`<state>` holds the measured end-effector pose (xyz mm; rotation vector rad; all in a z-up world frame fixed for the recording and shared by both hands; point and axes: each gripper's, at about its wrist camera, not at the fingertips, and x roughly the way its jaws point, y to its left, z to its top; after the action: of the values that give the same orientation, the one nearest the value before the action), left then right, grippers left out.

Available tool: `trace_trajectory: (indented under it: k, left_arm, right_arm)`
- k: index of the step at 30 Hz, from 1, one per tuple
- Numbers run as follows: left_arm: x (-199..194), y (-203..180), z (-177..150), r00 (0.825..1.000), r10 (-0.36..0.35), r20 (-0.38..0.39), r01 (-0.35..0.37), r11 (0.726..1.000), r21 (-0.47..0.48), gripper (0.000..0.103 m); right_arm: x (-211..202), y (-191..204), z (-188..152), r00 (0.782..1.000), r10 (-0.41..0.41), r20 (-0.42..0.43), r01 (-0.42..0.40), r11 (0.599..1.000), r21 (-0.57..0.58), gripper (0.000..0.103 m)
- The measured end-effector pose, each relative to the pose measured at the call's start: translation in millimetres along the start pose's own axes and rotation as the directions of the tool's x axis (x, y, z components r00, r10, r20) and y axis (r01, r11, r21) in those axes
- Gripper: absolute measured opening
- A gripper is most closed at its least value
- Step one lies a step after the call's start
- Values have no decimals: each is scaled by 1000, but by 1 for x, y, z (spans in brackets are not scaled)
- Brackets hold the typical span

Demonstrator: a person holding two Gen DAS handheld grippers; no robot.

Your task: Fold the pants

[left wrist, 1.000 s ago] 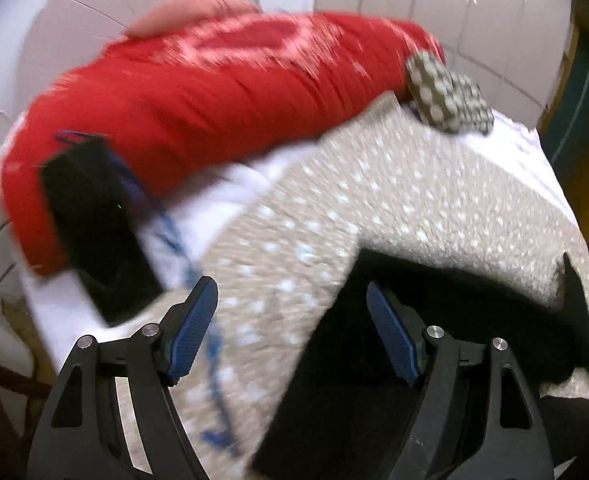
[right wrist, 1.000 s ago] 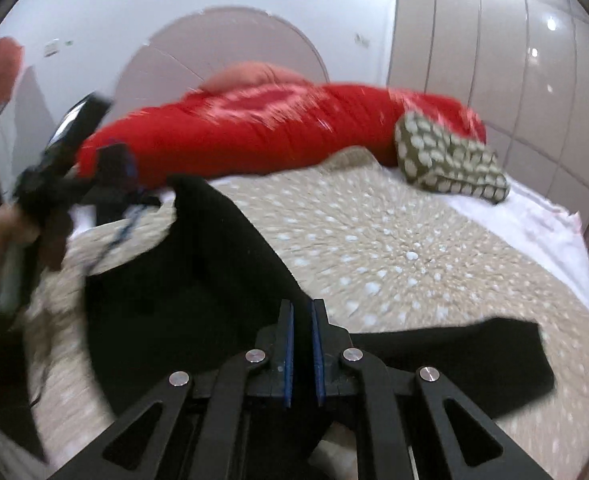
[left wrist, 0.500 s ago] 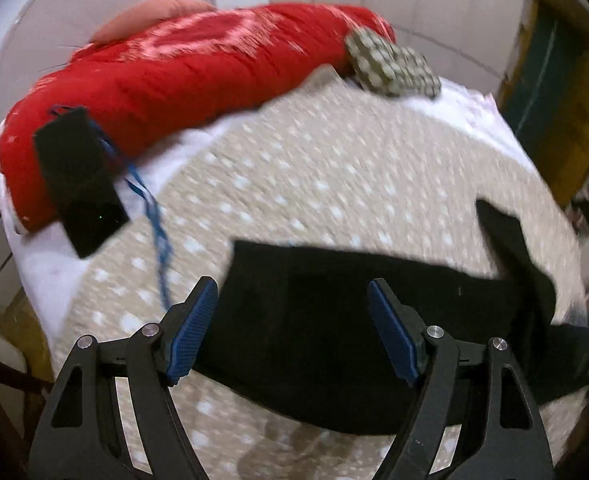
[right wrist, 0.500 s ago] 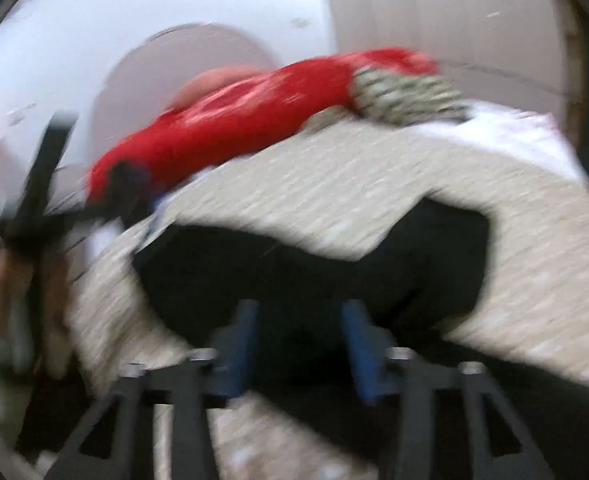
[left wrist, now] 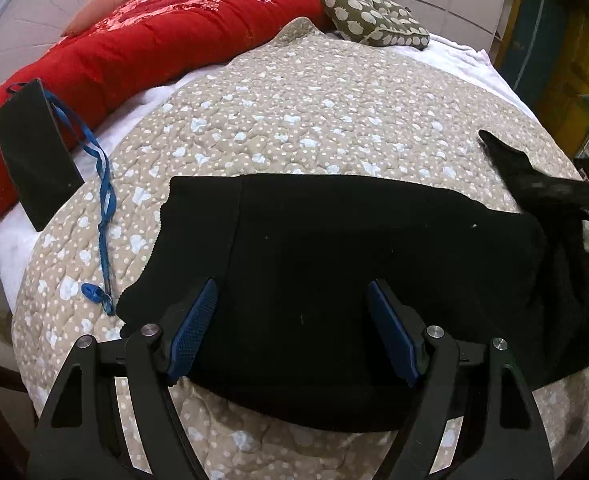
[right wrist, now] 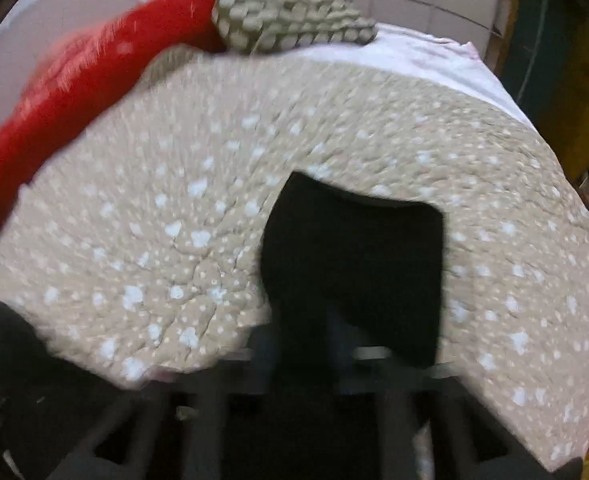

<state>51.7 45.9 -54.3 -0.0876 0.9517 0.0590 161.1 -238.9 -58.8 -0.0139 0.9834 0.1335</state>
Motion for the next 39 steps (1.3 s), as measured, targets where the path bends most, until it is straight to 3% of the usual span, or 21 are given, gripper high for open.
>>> trace_trajectory:
  k: [3,6,9,13,14,15,16,19,24,25,26,27,29,33,35,37,39]
  left_arm:
    - [-1,1,1,1000,-5,-2,5,1000,-8,78]
    - [-4,2,0,1000,-21,-7,21,1000,-12,78]
    - [-8,-2,-1,1000,-19,-6,19,1000,1,78]
    - [-6,-12,-7,1000,8,-15,-7,1000,29,78]
    - [-7,-14,-8,1000,14,-15,-13,999,40,78]
    - [-8,-15,-8,1000,12,-17,-11,999,45,78]
    - [-10,-16,-8,1000,7,-21,-6,999,48,78]
    - [-11,-16,-7,999,6,-31,-4,999,50,78]
    - [-12,-18,-8,999,3,-40,-1,999,37,78]
    - [-12,-20,-8,999,4,-40,-2,999,43,78]
    - [-12,-22,-9,999,4,-41,-2,999,47,78]
    - [-12,-23,-9,999,0,-41,2,999,49,78]
    - [-14,-25,-8,999,-14,-43,16,999,49,78]
    - [-13,-27,-8,999,-17,-40,19,999,47,78]
    - [-11,-28,-10,999,-13,-42,15,999,47,78]
    - [-10,-30,-11,999,-8,-39,10,998,55,78]
    - [-11,-30,-11,999,-11,-40,13,998,67,78]
  right_arm:
    - [-55,-30,-17,991,77,110,-84,995,59,5]
    - [-123,-70,-61,971,92,219,-117,988,105,5]
    - [-159,-108,-110,962,94,257,-144,972,185,5]
    - [-143,-150,-193,977,97,190,-162,918,363,8]
    - [-131,-159,-207,980,123,156,-179,888,423,16]
    - [-127,-167,-219,973,168,160,-225,849,478,16]
    - [-129,-172,-227,958,189,216,-275,818,506,17]
    - [-146,-180,-225,958,112,263,-237,826,512,33]
    - [-145,-201,-210,947,94,308,-256,798,545,34]
    - [-139,-202,-204,947,98,305,-257,801,540,32]
    - [-135,-204,-201,948,93,304,-252,803,540,10]
    - [-133,-203,-198,949,84,302,-244,804,542,4]
    - [-152,-199,-193,933,60,355,-251,815,522,4]
    - [-214,-190,-197,888,-13,460,-209,879,429,4]
    - [-220,-183,-205,910,-11,415,-168,905,392,4]
    - [-194,-177,-216,977,-39,210,-41,931,363,5]
    - [-173,-184,-233,997,-41,72,10,922,388,14]
